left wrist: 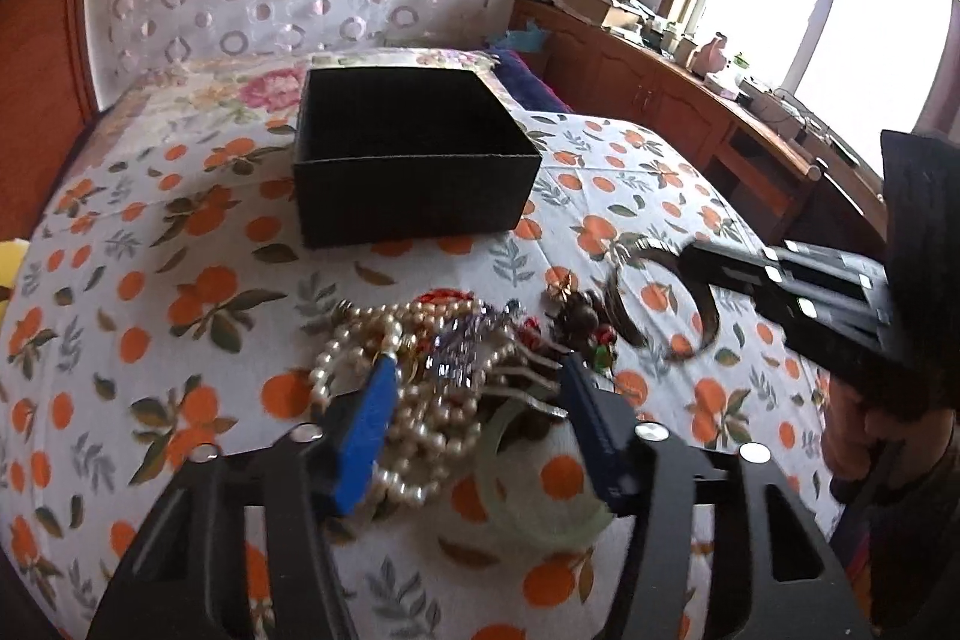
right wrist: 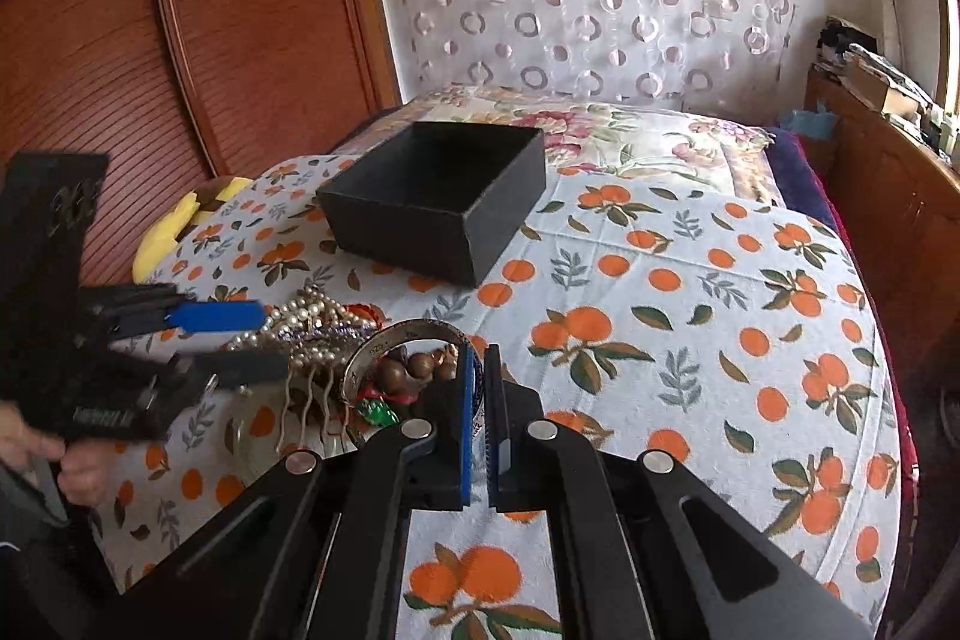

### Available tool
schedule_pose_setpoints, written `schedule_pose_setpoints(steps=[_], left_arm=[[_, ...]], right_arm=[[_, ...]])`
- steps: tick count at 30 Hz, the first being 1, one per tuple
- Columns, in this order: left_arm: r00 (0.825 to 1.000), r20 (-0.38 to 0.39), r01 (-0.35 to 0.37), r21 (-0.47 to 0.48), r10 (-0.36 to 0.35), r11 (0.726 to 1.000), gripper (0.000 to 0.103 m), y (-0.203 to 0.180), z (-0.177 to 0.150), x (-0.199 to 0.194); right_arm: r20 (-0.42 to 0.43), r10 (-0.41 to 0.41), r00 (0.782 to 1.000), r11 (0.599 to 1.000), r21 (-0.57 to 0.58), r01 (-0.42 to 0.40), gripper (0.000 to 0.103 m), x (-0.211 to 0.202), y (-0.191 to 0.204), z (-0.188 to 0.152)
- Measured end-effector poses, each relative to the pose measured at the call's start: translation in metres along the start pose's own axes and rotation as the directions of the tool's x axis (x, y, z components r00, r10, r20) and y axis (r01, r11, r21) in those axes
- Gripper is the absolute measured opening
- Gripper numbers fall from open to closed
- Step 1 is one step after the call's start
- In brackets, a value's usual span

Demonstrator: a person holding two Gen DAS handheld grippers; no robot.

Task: Organize jewelry
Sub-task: 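Lower the left gripper onto the silver hair comb and close it, then carry the silver comb into the black box and open the left gripper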

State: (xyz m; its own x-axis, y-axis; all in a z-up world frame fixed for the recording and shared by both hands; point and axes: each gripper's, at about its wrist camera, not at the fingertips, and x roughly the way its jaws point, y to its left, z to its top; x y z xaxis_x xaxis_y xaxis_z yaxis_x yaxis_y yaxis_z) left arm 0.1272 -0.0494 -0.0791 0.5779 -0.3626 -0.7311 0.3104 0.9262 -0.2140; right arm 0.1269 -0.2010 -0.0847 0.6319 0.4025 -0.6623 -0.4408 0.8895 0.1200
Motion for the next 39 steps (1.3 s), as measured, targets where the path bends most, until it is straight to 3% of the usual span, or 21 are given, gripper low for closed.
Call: schedule_pose_setpoints(steps=[4,10,15,17,20,29,39], left_arm=[[0.999,-0.034,0.017,-0.005,-0.017,1.000,0.039,0.001,0.011,0.014],[0.992,-0.102,0.070,-0.020,-0.072,0.997,0.038,0.007,0.019,0.032],[0.992,-0.109,0.070,0.004,-0.069,0.998,0.038,0.007,0.020,0.033],[0.993,-0.108,0.058,0.016,-0.056,0.998,0.023,0.005,0.018,0.033],[0.993,-0.106,0.057,0.023,-0.055,0.998,0.021,0.007,0.015,0.033],[1.000,-0.004,-0.016,0.029,0.016,0.999,0.019,0.014,0.015,0.001],[0.988,0.112,-0.105,-0.009,0.105,0.994,0.019,0.036,0.038,-0.032]], right_arm=[[-0.001,0.001,1.000,1.000,0.011,-0.001,0.004,-0.001,-0.004,-0.005],[0.000,-0.002,1.000,1.000,0.022,0.002,0.004,-0.002,-0.007,-0.009],[-0.002,-0.002,1.000,1.000,0.028,0.002,0.004,-0.002,-0.008,-0.011],[-0.003,-0.002,1.000,1.000,0.031,0.002,0.004,-0.001,-0.009,-0.012],[-0.002,-0.003,1.000,0.999,0.035,0.003,0.004,-0.001,-0.010,-0.012],[0.022,-0.007,1.000,0.999,0.032,0.006,0.004,-0.006,-0.009,-0.003],[0.071,-0.032,0.997,1.000,0.004,0.031,0.004,0.002,-0.005,0.041]])
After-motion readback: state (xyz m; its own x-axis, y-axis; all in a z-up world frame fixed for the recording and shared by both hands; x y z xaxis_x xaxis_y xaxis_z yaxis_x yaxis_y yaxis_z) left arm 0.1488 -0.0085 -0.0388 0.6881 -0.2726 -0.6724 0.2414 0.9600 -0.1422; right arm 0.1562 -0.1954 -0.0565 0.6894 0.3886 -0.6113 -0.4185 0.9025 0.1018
